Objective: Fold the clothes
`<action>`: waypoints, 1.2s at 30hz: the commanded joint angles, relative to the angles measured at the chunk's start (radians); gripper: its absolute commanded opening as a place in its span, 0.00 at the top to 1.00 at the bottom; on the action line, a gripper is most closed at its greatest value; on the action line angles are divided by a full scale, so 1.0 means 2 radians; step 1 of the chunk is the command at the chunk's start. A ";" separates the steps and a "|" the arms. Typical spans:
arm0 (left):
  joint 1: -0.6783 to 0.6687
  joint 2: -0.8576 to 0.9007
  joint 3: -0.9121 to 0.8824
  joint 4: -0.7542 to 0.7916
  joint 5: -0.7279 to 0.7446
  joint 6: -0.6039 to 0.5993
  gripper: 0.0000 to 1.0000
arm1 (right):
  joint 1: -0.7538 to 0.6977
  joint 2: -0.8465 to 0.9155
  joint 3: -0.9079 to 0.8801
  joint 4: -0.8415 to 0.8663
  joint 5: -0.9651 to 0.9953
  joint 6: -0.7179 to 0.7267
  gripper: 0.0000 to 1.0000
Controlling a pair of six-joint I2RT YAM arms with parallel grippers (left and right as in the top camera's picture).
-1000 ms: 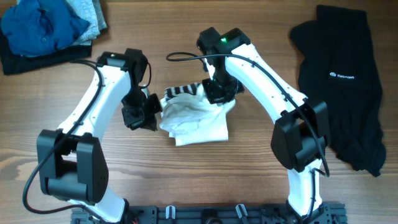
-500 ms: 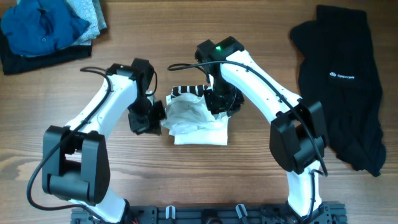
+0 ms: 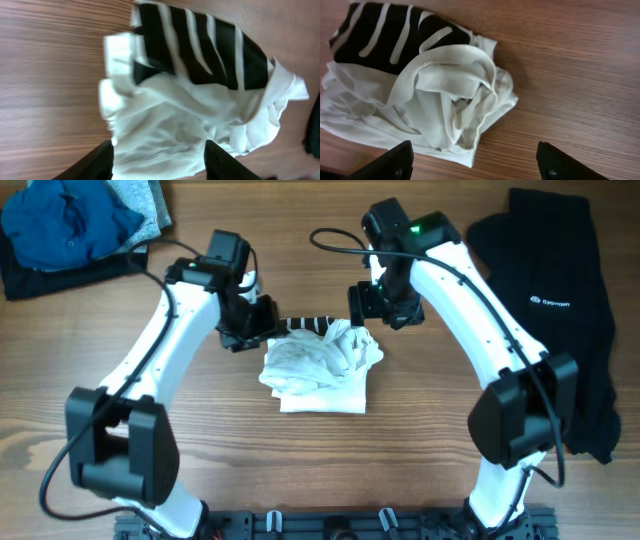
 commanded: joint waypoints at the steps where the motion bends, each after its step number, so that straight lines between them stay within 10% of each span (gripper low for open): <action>1: -0.032 0.043 0.007 0.008 0.029 0.019 0.43 | 0.012 0.041 0.004 0.002 -0.021 -0.015 0.22; 20: -0.123 0.050 0.009 0.031 -0.075 0.096 0.47 | 0.012 0.049 -0.024 0.018 -0.019 -0.007 0.25; 24: -0.135 0.050 0.009 0.030 -0.096 0.082 0.48 | 0.012 0.049 -0.039 0.020 -0.019 0.002 0.43; 36: -0.112 0.050 0.009 0.010 -0.107 0.077 0.96 | 0.014 0.049 -0.039 0.030 -0.053 0.002 0.55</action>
